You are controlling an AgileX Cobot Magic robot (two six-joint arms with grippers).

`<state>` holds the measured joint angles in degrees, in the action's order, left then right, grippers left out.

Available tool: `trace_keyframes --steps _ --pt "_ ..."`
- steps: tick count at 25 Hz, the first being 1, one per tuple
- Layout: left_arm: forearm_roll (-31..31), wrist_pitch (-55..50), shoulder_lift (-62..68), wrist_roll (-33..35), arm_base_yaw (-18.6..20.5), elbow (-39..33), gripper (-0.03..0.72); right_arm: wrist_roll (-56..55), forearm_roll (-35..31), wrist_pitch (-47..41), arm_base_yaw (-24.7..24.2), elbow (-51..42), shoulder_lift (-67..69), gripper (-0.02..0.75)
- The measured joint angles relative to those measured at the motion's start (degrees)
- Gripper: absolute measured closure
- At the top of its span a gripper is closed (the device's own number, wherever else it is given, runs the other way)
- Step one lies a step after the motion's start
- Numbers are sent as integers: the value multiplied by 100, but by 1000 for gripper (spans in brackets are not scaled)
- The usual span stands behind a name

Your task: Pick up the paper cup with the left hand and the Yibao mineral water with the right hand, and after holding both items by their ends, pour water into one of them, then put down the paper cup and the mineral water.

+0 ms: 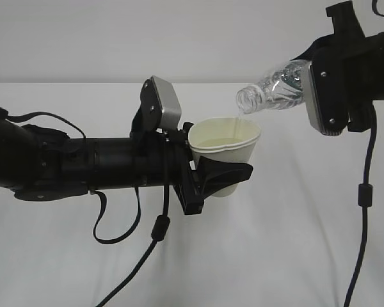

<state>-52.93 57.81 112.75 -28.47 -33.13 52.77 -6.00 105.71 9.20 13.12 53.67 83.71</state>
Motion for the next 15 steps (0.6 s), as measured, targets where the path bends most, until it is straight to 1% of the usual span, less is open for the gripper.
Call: trace_keyframes --steps 15 --pt "0 0 0 0 0 0 288 0 0 -27 0 0 0 381"
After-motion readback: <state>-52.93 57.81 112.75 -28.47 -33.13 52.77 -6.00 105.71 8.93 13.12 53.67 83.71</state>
